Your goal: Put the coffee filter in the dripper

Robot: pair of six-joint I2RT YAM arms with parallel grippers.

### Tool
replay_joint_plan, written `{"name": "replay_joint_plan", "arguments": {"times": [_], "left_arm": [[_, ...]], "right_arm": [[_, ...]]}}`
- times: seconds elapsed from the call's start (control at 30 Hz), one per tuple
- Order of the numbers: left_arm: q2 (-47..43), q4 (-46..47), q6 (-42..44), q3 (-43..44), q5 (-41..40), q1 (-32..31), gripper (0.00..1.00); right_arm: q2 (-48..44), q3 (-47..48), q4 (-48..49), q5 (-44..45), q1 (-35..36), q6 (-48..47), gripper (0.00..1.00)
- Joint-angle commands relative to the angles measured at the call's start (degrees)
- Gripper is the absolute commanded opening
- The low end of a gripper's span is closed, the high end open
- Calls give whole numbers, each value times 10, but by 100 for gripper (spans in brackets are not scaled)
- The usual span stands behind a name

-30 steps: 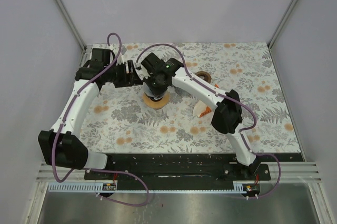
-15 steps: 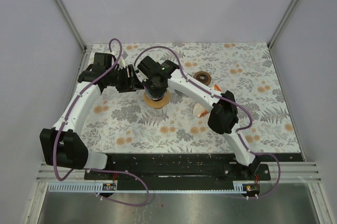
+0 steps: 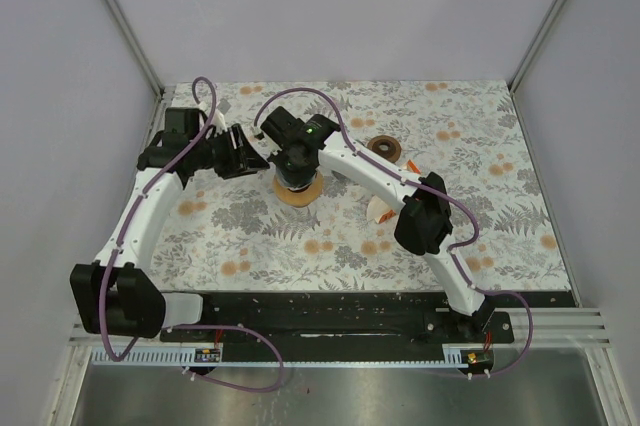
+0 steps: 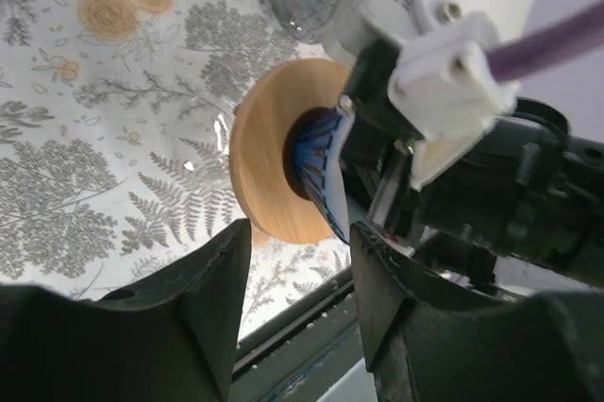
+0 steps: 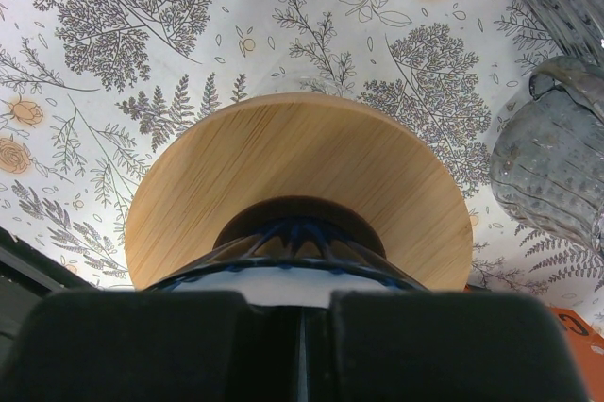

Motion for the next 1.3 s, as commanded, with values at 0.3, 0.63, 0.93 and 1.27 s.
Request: {"name": "replay_joint_plan", "arguments": {"times": [0.3, 0.63, 0.93, 1.27], "left_arm": [[-46, 134, -77, -92, 113, 14, 67], [-30, 174, -105, -99, 95, 3, 52], [-17, 180, -107, -114, 76, 0, 43], [-18, 177, -101, -116, 62, -3, 32]], "right_arm": [[42, -3, -5, 1, 9, 11, 0], [38, -5, -3, -6, 9, 15, 0], [17, 7, -3, 0, 9, 12, 0], [-20, 17, 13, 9, 9, 10, 0]]}}
